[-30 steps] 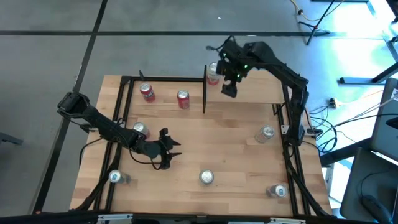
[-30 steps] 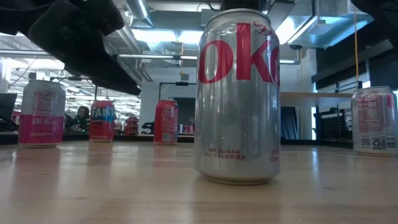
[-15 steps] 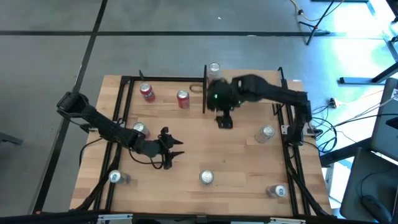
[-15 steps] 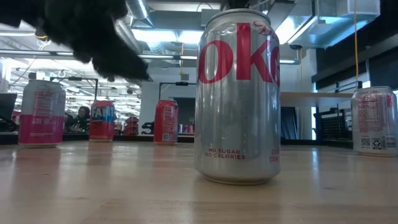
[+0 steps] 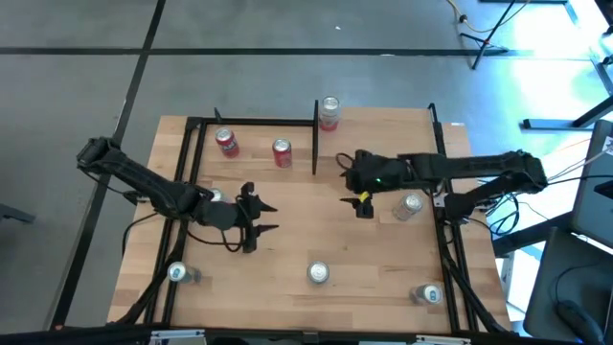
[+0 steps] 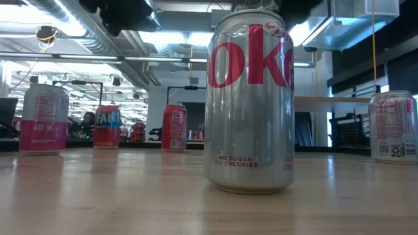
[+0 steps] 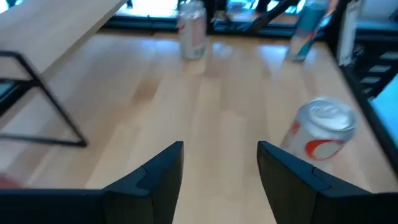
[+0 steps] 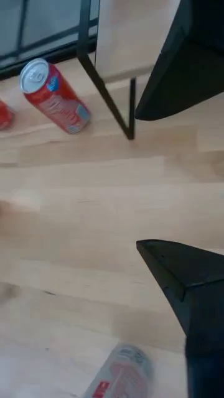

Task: Place canned beverage on shelf
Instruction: Put the pink soda can on the shelf aligned with the other pink soda can

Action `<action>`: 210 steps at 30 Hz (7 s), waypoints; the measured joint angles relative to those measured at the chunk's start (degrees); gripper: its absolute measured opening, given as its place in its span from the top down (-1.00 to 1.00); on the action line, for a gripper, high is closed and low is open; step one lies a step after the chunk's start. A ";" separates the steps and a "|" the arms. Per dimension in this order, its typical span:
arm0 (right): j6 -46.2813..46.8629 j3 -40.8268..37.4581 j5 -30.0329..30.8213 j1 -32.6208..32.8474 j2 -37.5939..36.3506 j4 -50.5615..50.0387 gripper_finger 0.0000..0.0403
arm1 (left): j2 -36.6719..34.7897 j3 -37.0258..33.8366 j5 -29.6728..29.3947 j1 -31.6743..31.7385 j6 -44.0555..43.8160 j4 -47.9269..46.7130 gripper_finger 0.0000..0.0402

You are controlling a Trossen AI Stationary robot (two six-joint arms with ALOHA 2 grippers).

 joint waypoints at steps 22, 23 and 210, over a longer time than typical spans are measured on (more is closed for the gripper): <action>-10.01 -14.32 -0.87 -0.15 -3.10 34.56 -0.55 | 0.30 5.77 20.60 21.37 -8.66 -37.07 -0.96; -10.01 -14.32 -1.19 -0.15 -3.08 34.79 -0.55 | 0.33 6.71 20.96 22.55 -8.62 -39.51 -0.97; 4.63 -9.29 -3.96 3.62 36.26 63.46 -0.55 | 21.71 -13.83 -26.28 -14.48 -44.54 12.31 -0.72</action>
